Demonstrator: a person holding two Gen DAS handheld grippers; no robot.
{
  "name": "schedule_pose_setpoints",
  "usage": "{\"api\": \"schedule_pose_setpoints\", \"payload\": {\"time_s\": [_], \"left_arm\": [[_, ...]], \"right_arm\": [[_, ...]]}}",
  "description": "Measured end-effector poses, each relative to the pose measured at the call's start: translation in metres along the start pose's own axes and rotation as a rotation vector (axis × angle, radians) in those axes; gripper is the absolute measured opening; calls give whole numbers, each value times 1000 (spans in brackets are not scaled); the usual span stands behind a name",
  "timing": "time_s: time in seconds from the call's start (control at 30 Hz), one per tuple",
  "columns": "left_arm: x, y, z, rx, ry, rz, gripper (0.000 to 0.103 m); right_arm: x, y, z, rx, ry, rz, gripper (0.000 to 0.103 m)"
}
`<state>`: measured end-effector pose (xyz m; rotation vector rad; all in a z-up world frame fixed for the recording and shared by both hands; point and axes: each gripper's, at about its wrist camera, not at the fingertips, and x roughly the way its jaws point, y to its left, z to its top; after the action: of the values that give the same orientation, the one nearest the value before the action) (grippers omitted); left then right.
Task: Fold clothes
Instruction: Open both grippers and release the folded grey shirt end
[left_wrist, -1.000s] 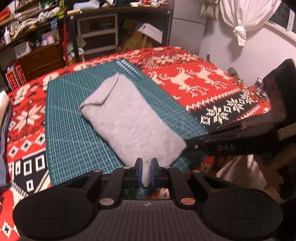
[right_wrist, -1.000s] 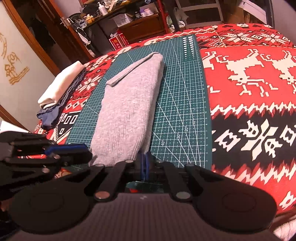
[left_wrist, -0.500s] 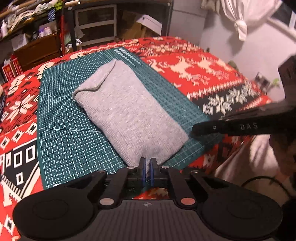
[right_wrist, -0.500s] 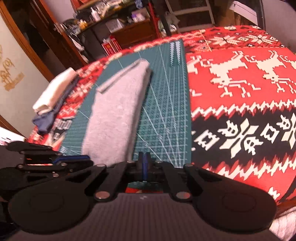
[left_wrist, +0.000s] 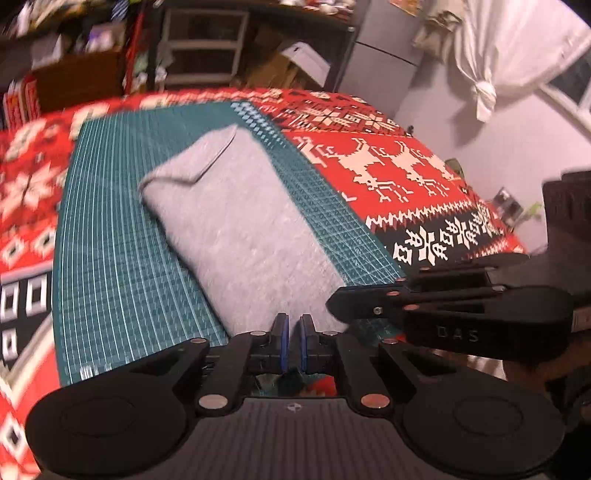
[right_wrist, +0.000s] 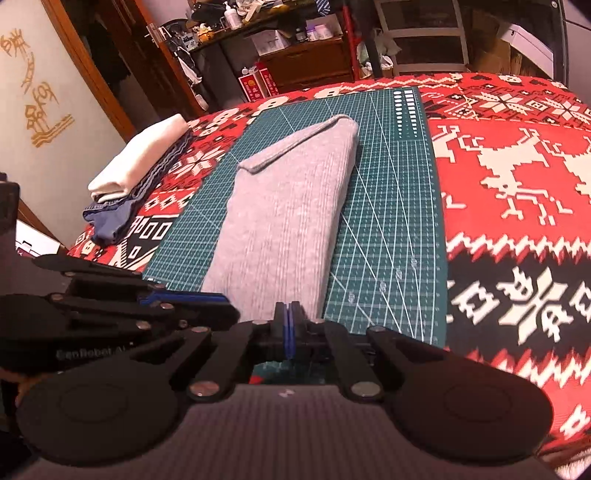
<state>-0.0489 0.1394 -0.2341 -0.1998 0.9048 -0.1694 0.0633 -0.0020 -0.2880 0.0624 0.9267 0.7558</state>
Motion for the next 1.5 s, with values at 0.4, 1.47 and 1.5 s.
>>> {"api": "schedule_pose_setpoints", "payload": {"time_s": [0.4, 1.47, 1.5], "left_arm": [[-5, 20, -6, -111, 19, -27, 26], [-43, 34, -25, -188, 23, -31, 30], [-47, 35, -23, -179, 8, -9, 34]], "right_arm": [[-18, 8, 8, -21, 21, -78, 25], [-31, 18, -2, -14, 67, -93, 30], [-32, 17, 1, -21, 62, -110, 37]]}}
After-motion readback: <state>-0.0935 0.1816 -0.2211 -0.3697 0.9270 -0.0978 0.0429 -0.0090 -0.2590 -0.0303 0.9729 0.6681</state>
